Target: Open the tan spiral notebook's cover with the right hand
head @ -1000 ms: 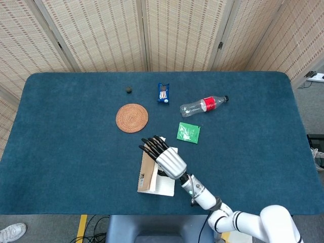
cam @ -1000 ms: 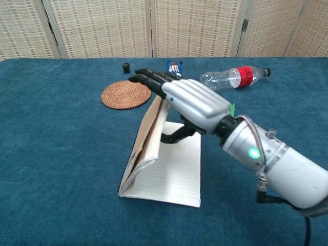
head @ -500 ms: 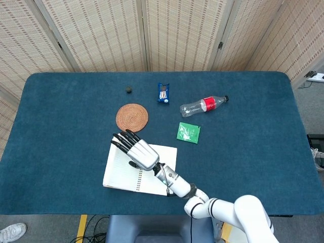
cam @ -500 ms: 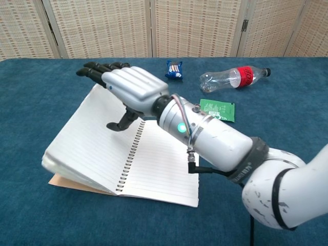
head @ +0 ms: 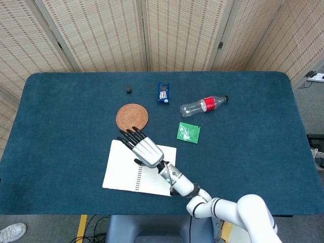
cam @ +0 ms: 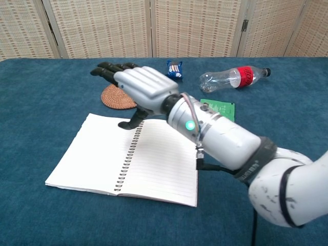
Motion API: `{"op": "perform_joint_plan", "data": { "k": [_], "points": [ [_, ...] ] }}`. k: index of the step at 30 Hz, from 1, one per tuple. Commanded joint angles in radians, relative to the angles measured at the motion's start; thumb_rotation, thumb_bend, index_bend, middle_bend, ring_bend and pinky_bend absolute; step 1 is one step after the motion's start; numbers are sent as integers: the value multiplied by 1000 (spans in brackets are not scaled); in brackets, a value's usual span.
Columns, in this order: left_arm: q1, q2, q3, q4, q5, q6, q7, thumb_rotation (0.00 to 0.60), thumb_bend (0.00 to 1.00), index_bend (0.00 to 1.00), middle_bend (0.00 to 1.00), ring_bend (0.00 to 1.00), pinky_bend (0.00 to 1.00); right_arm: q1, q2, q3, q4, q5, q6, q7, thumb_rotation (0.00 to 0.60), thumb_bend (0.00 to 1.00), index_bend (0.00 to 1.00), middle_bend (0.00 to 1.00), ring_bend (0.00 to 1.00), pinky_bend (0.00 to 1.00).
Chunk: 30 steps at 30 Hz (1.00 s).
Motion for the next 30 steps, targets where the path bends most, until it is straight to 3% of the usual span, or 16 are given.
{"op": "perform_joint_plan", "data": {
  "k": [1, 4, 9, 12, 19, 25, 30],
  "points": [
    [-27, 9, 29, -22, 5, -68, 76, 600, 220, 96, 0, 0, 141, -246, 387, -85, -495, 192, -8, -262, 600, 285, 0, 0, 0, 0],
    [-49, -5, 38, -28, 3, -101, 143, 600, 219, 97, 0, 0, 141, -353, 557, -145, -653, 239, 76, -403, 600, 294, 0, 0, 0, 0],
    [-80, -18, 59, -35, 13, -161, 188, 600, 219, 97, 0, 0, 141, -497, 729, -240, -771, 230, 237, -525, 600, 300, 0, 0, 0, 0],
    [-88, -34, 64, -32, 8, -168, 243, 600, 220, 96, 0, 0, 141, -573, 798, -274, -803, 220, 317, -492, 600, 306, 0, 0, 0, 0],
    [-102, -57, 83, -42, 15, -183, 312, 600, 220, 97, 0, 0, 141, -738, 844, -298, -716, 173, 516, -317, 600, 316, 0, 0, 0, 0],
    [-107, -61, 90, -41, 22, -189, 307, 600, 219, 100, 0, 0, 141, -805, 901, -300, -689, 156, 556, -137, 600, 324, 0, 0, 0, 0],
    [-105, -59, 100, -46, 30, -185, 312, 600, 219, 101, 0, 0, 141, -828, 909, -278, -690, 136, 580, -105, 600, 324, 0, 0, 0, 0]
  ]
}}
